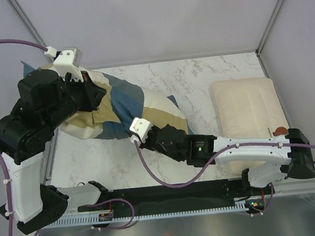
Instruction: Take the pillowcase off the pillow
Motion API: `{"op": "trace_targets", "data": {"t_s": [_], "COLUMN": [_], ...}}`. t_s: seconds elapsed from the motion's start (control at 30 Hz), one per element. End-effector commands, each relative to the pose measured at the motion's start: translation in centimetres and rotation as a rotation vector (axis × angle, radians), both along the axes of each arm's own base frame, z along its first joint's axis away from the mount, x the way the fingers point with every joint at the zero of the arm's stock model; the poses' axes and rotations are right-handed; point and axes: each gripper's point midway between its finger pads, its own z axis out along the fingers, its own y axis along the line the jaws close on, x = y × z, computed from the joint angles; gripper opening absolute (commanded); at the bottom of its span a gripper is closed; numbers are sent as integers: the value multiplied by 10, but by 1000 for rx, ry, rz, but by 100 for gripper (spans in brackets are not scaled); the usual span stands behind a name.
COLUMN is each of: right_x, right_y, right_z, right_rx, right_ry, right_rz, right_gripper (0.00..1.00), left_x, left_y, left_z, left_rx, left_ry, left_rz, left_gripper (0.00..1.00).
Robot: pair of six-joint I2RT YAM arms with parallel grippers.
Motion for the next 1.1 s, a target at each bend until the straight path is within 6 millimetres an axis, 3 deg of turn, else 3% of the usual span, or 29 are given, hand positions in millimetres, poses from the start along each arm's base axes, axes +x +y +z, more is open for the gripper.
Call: {"op": "trace_targets", "data": {"t_s": [0.0, 0.07, 0.1, 0.17, 0.2, 0.27, 0.3, 0.37, 0.5, 0.67, 0.77, 0.9, 1.03, 1.07], "right_x": [-52, -67, -68, -74, -68, -66, -51, -42, 21, 91, 145, 191, 215, 217], "right_y": [32, 37, 40, 44, 45, 46, 45, 48, 43, 36, 10, -21, -51, -57], "right_z": [76, 82, 98, 106, 119, 134, 135, 137, 117, 67, 41, 12, -28, -36], "right_rx": [208, 224, 250, 288, 327, 401, 423, 461, 514, 510, 540, 577, 556, 549], "right_ry": [154, 243, 246, 325, 343, 442, 471, 548, 672, 734, 742, 753, 757, 761], "right_rz": [263, 322, 330, 336, 319, 332, 315, 321, 222, 73, -51, -186, -330, -355], "right_gripper": [0, 0, 0, 0, 0, 0, 0, 0, 0, 0, 0, 0, 0, 0], "left_x": [17, 21, 22, 22, 21, 15, 11, 5, 0, 6, 6, 13, 30, 32], "left_y": [7, 7, 6, 7, 8, 11, 12, 14, 15, 12, 12, 13, 16, 15], "left_z": [80, 105, 113, 132, 144, 161, 169, 174, 159, 110, 83, 44, -4, -7], "left_rx": [-70, -88, -91, -109, -127, -153, -170, -181, -159, -107, -74, -3, 106, 107], "left_ry": [-307, -410, -441, -509, -546, -599, -628, -650, -627, -525, -483, -424, -363, -369], "left_rz": [40, 41, 34, 34, 39, 36, 35, 21, 7, 3, -3, 8, 42, 46], "left_gripper": [21, 54, 79, 93, 99, 100, 100, 100, 100, 100, 100, 100, 100, 100]}}
